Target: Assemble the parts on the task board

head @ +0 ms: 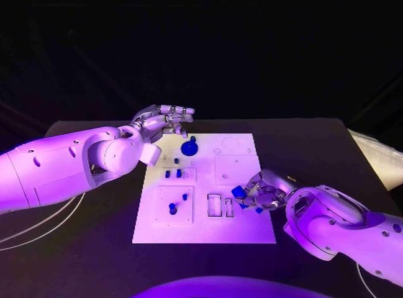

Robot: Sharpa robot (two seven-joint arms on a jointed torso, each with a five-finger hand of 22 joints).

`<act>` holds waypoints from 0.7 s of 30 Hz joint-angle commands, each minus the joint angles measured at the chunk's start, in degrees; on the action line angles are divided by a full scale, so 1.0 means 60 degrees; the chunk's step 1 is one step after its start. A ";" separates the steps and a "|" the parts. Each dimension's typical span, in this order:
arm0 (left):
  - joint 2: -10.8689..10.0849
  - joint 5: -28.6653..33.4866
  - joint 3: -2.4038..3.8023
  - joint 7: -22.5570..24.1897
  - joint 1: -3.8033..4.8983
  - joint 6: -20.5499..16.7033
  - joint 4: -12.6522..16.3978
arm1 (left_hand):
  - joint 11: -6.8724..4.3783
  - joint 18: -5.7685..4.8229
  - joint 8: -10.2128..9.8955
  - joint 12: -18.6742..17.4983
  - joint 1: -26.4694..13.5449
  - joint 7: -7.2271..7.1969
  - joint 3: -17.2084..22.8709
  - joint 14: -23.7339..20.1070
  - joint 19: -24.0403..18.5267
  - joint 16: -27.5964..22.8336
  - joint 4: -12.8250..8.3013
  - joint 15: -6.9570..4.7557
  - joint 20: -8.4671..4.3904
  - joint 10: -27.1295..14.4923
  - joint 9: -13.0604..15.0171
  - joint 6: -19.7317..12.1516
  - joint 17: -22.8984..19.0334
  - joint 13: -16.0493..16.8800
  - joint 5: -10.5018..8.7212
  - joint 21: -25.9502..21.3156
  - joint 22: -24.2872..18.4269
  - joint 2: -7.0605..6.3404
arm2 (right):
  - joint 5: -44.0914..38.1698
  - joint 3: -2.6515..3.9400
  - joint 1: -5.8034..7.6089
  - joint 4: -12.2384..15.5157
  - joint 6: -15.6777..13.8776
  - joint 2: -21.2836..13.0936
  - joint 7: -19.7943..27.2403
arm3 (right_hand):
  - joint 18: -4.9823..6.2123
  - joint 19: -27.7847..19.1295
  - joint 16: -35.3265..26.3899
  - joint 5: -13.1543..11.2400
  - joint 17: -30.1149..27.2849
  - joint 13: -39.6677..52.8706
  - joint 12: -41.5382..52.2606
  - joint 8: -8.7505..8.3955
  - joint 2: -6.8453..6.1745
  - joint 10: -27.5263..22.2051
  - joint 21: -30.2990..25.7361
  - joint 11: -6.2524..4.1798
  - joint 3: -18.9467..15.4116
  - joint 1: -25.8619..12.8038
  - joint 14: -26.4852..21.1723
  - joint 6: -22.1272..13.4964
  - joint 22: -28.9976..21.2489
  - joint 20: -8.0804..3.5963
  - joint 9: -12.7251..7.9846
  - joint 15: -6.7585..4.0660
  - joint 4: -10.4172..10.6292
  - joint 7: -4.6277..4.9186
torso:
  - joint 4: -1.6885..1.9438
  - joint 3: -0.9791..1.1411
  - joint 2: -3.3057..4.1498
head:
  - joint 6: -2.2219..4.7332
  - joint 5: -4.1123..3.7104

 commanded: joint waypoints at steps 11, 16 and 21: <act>0.0035 -0.0040 0.0006 0.0209 -0.0005 -0.0039 0.0004 | -0.0011 0.0114 0.0063 0.0083 0.0046 -0.0009 0.0078 -0.0067 -0.0036 0.0057 -0.0117 -0.0028 0.0014 -0.0044 -0.0012 -0.0081 -0.0018 -0.0017 0.0042 0.0059 0.0036 0.0043 | 0.1086 0.0010 0.0040 0.0274 0.0030 0.0220 0.0139 | -0.0051 0.0006 0.0064 0.0330 0.0908 0.0052 -0.0058 -0.0127 -0.0073 0.0099 0.0047 -0.0015 -0.0034 -0.0227 0.0704 0.0234 0.0009 -0.0051 -0.0026 -0.0062 0.0240 -0.0099 | -0.0004 -0.0007 0.0005 | 0.0002 0.0034; 0.0054 -0.0040 0.0006 0.0219 -0.0005 -0.0052 0.0007 | -0.0011 0.0114 0.0063 0.0083 0.0046 -0.0009 0.0078 -0.0067 -0.0036 0.0057 -0.0117 -0.0028 0.0014 -0.0044 -0.0012 -0.0081 -0.0018 -0.0017 0.0042 0.0059 0.0036 0.0043 | 0.1033 0.0009 0.0051 0.0193 0.0740 0.0531 -0.0186 | -0.0049 -0.0001 0.0055 0.0371 0.0893 0.0057 -0.0101 -0.0097 -0.0137 0.0103 0.0043 -0.0036 -0.0167 -0.0511 0.0700 0.0361 0.0001 -0.0056 0.0013 -0.0076 0.0462 -0.0133 | -0.0004 -0.0012 0.0004 | -0.0005 0.0054; 0.0068 -0.0040 0.0006 0.0224 -0.0005 -0.0050 0.0017 | -0.0011 0.0114 0.0063 0.0083 0.0046 -0.0009 0.0078 -0.0067 -0.0036 0.0057 -0.0117 -0.0028 0.0014 -0.0044 -0.0012 -0.0081 -0.0018 -0.0017 0.0042 0.0059 0.0036 0.0043 | 0.0941 0.0006 0.0054 0.0032 0.0941 0.0834 -0.0427 | -0.0046 -0.0007 0.0019 0.0555 0.0839 0.0028 -0.0173 -0.0053 -0.0169 0.0087 0.0035 -0.0065 -0.0270 -0.0644 0.0687 0.0462 -0.0009 -0.0064 0.0060 -0.0098 0.0580 -0.0173 | 0.0009 -0.0006 0.0015 | -0.0025 0.0077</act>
